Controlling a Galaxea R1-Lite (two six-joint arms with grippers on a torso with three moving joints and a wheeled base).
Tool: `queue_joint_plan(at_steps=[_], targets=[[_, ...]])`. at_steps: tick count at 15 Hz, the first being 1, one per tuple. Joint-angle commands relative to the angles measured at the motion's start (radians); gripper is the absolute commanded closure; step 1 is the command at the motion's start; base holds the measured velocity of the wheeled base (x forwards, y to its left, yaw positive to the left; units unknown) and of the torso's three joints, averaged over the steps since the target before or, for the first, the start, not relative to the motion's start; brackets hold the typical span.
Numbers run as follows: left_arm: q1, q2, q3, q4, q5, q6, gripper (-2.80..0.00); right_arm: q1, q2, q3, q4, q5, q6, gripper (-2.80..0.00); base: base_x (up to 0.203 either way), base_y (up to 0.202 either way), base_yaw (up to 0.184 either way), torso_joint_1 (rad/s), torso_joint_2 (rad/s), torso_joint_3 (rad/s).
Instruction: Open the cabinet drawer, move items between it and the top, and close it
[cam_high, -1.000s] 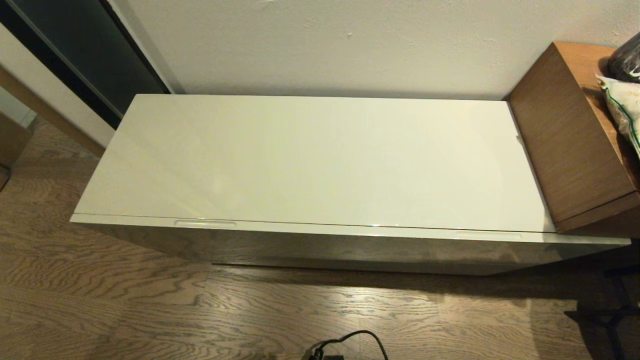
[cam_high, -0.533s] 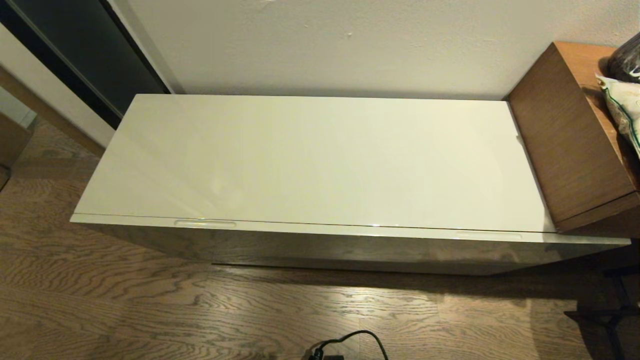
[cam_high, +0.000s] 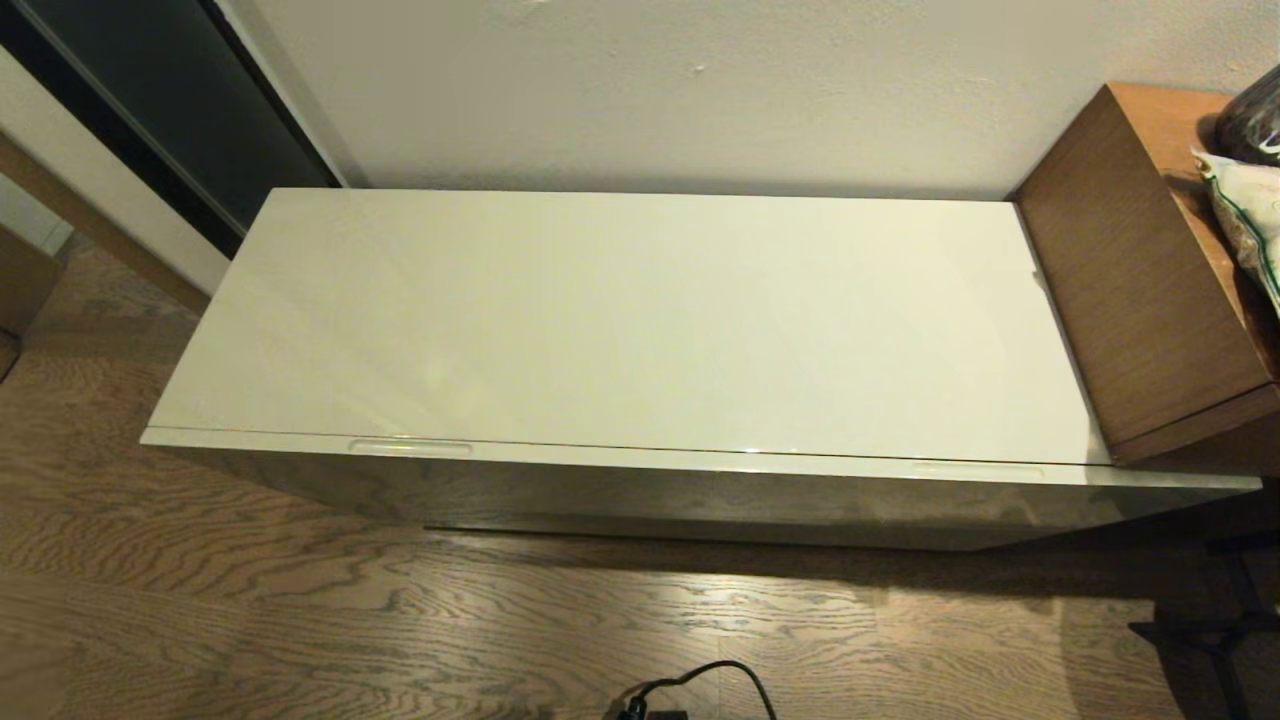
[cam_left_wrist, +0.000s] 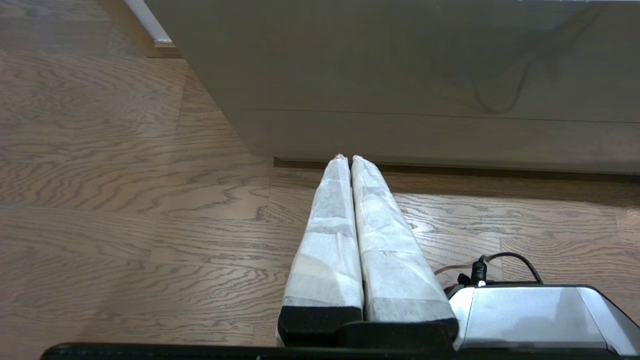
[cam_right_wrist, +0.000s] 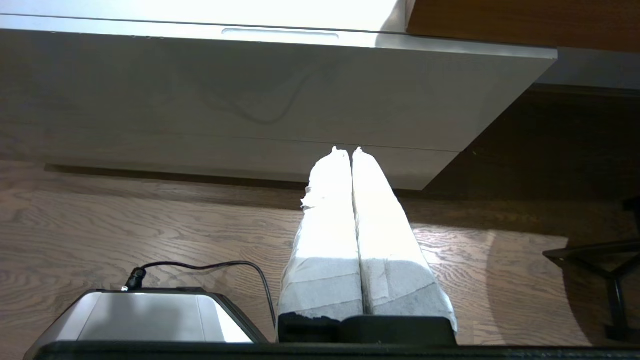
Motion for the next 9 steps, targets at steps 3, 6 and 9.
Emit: queue_joint_plan(at_steps=[3,6,9], targets=[[0.001,0.001,0.0,0.0,0.0,0.0,0.0,-0.001,0.001,0.0,0.001,0.002,-0.006,0.0,0.0,0.0,0.0,0.0,0.0,0.0],[0.001,0.001,0.0,0.0,0.0,0.0,0.0,0.0,0.001,0.0,-0.001,-0.001,0.005,0.0,0.0,0.0,0.0,0.0,0.0,0.0],[0.001,0.001,0.0,0.0,0.0,0.0,0.0,0.0,0.001,0.0,-0.004,-0.001,0.014,0.0,0.0,0.0,0.0,0.0,0.0,0.0]])
